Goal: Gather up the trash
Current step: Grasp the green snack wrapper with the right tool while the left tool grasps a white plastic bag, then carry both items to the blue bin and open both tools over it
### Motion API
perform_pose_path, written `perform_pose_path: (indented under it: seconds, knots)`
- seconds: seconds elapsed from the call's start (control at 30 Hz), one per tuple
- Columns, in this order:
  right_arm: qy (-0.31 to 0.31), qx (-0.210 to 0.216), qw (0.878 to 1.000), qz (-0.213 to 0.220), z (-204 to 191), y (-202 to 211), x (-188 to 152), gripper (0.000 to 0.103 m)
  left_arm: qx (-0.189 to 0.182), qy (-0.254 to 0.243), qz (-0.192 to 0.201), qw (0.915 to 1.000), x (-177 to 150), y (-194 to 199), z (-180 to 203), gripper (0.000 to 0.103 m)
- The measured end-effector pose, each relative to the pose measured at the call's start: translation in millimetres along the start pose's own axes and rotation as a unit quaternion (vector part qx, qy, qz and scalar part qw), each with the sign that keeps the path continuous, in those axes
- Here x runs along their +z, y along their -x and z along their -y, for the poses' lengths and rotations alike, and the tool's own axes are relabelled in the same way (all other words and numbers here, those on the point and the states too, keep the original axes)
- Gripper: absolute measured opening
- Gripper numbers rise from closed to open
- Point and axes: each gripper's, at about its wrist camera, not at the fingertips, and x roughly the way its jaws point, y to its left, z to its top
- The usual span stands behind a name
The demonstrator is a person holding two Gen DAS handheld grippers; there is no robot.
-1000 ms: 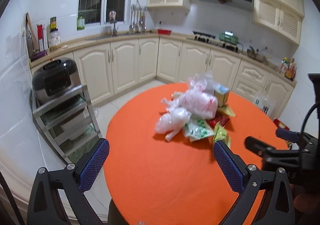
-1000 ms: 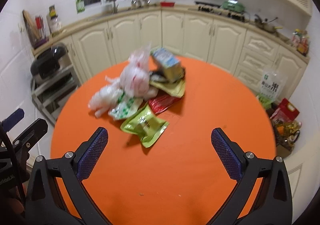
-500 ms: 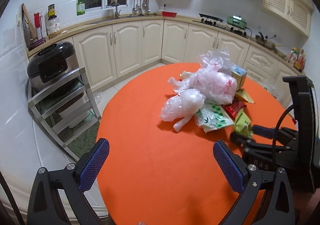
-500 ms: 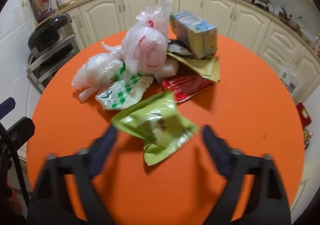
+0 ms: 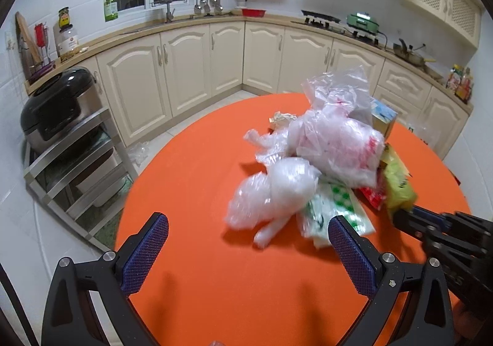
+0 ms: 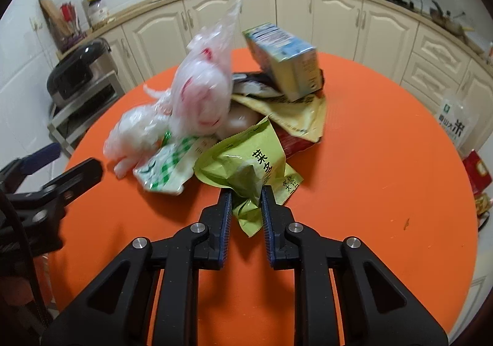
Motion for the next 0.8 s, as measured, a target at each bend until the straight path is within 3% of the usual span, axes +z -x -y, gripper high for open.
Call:
perform_pose_path:
  seconds: [0.13,0.23,0.3,0.37,0.8]
  knots:
    - [-0.005,0.002,1.0,0.0,6,-2,4,0.017,-0.005,0.0,-0.014,0.9999,18,-32,0,0.101]
    - [-0.012,0.007,1.0,-0.001,11,-5,4,0.017,0.0,-0.005,-0.019,0.9998,26,-49,1,0.092]
    - [-0.015,0.011,1.0,-0.002,14,-6,4,0.017,-0.009,-0.008,-0.03,0.9995,31,-62,0,0.062]
    - [-0.019,0.017,1.0,-0.002,18,-7,3,0.016,-0.016,-0.004,-0.039,0.9991,32,-71,-2,0.051]
    - [-0.054,0.056,0.997,0.021,39,15,-6,0.014,-0.018,-0.007,0.018,0.9997,23,-39,-17,0.044]
